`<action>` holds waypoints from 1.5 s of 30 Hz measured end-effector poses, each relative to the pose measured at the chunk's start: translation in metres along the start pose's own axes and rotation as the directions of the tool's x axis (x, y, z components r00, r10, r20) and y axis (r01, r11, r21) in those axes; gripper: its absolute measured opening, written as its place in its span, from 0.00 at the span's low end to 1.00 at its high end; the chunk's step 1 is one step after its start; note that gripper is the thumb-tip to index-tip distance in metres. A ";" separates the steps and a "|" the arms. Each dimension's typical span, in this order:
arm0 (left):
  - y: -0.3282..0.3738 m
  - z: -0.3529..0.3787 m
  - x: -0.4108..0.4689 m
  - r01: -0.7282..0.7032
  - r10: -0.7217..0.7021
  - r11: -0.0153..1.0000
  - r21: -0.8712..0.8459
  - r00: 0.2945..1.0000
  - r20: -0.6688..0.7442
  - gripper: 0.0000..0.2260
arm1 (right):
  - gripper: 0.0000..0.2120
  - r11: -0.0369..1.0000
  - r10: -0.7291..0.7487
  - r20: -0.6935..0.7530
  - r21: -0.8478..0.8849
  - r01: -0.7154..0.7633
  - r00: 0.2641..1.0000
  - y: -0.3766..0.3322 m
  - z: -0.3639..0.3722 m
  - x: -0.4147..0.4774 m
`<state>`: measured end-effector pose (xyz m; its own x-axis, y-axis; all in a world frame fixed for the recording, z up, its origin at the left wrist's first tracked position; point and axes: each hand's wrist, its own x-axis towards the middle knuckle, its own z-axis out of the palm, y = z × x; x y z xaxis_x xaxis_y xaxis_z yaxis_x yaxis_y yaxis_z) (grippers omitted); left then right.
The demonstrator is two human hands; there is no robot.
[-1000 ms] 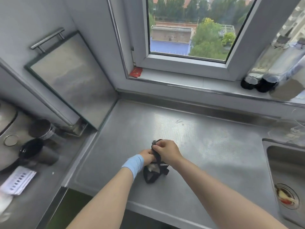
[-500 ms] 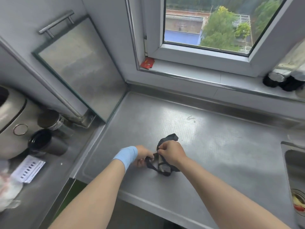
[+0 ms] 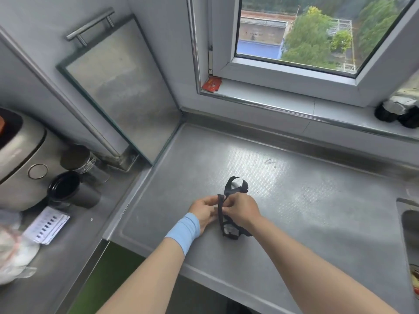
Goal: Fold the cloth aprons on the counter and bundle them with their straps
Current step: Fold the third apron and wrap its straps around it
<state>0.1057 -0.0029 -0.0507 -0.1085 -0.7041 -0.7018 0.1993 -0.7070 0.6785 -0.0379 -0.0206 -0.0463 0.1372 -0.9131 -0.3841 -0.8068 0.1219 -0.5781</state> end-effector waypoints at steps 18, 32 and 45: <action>0.011 0.008 0.005 -0.054 0.125 0.919 0.390 0.979 -0.159 0.11 | 0.21 0.896 0.155 0.085 0.408 -0.176 0.984 0.009 0.002 0.000; 0.021 0.010 -0.011 -0.178 0.184 0.968 0.174 0.983 -0.019 0.08 | 0.10 0.968 -0.003 -0.036 0.250 0.012 0.999 0.004 0.004 -0.012; 0.002 0.018 0.010 0.216 -0.171 0.879 0.425 0.975 -0.141 0.14 | 0.12 0.589 0.241 0.111 0.773 -0.236 0.964 0.012 -0.002 -0.020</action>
<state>0.0871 -0.0126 -0.0525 -0.0022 -0.5559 -0.8312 -0.2617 -0.8019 0.5370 -0.0515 -0.0018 -0.0442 0.0018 -0.8079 -0.5893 -0.0630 0.5881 -0.8064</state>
